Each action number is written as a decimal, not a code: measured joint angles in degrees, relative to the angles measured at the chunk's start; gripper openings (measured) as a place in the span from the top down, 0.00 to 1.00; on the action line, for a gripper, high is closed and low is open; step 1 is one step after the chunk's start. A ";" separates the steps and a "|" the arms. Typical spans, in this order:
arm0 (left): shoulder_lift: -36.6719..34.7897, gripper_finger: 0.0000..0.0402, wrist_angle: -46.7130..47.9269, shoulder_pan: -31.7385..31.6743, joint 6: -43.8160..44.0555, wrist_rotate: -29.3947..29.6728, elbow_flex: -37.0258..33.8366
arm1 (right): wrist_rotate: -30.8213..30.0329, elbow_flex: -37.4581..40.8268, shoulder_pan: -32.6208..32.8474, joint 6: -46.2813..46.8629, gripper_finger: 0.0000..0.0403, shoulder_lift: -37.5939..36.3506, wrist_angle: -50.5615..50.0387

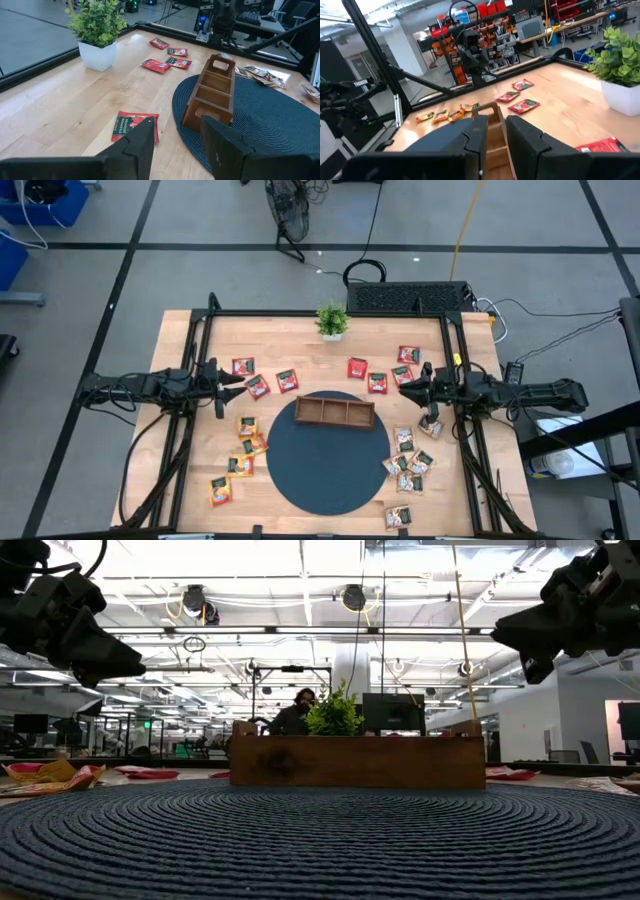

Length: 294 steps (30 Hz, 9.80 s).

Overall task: Pick & Place Tea
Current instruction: Put the brown tea bag into the right slot of the wooden organizer

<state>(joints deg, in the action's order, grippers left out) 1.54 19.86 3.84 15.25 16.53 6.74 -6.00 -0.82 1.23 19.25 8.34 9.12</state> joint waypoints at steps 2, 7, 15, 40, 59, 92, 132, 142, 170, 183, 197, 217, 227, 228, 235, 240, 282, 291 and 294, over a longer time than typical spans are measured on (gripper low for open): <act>0.00 0.60 0.02 0.00 0.00 0.00 0.00 | 0.07 0.00 0.00 0.07 0.85 0.00 -1.29; 0.00 0.60 0.00 0.00 0.00 0.01 0.00 | 1.21 0.00 -0.02 1.02 0.85 -0.02 -5.37; 0.00 0.60 0.02 0.00 0.00 0.00 -0.01 | 17.15 0.00 0.04 1.09 0.85 0.85 -5.99; 0.00 0.60 0.00 0.00 0.00 0.00 0.00 | 11.97 0.00 0.02 -4.30 0.85 4.76 -6.23; 0.00 0.60 -0.37 0.00 0.00 0.00 0.00 | 0.33 -24.93 13.03 -0.27 0.49 37.54 -23.54; 0.00 0.60 -0.42 0.00 0.00 0.00 0.00 | 4.25 -24.17 18.83 37.29 0.54 62.09 -55.42; 0.02 0.60 -0.42 0.00 0.00 0.00 0.00 | -4.52 -37.05 19.17 21.64 0.99 56.24 -51.96; 0.02 0.60 -0.39 0.00 0.00 0.00 0.00 | -6.20 -36.80 19.15 12.71 0.99 55.98 -39.86; 0.02 0.60 -0.39 0.00 0.00 0.00 0.00 | -7.76 -30.68 18.01 -8.50 0.99 55.98 -3.97; 0.02 0.60 -0.41 0.00 0.00 0.00 0.00 | -7.76 -19.48 11.74 -14.46 0.99 69.25 37.25; 0.02 0.60 -0.42 0.00 0.00 0.00 -0.01 | -13.46 -19.43 9.60 -20.15 0.94 78.06 38.96; 0.00 0.60 -0.42 0.00 0.00 0.02 0.00 | -14.46 -20.69 8.68 -27.75 0.49 73.20 36.77; 0.00 0.60 -0.41 0.00 0.00 0.00 0.00 | 0.43 -44.38 1.28 -38.33 0.51 71.55 -12.31; 0.00 0.60 -0.40 0.00 0.00 0.00 0.00 | 3.12 -45.45 0.73 -39.62 0.50 72.23 -13.16; 0.00 0.60 -0.42 0.00 0.00 0.00 0.00 | 11.46 -48.53 -3.07 -44.75 0.52 79.53 -13.89; 0.00 0.60 -0.39 0.00 0.00 0.00 0.00 | 12.11 -49.05 -3.78 -45.51 0.54 81.46 -13.66; 0.02 0.60 -0.42 0.00 0.00 0.00 0.00 | -25.48 -48.96 12.20 -14.14 1.00 69.18 -24.30; 0.01 0.60 -0.40 0.00 0.00 -0.02 -0.01 | -54.11 -48.95 25.44 -7.47 1.00 79.42 -18.08; 0.00 0.60 -0.40 0.00 0.00 0.00 0.00 | -54.73 -49.06 26.77 -5.34 1.00 81.55 -16.94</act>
<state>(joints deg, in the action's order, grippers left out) 1.54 19.46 3.84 15.25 16.53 6.74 -60.73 -49.88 28.00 13.90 89.89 -7.82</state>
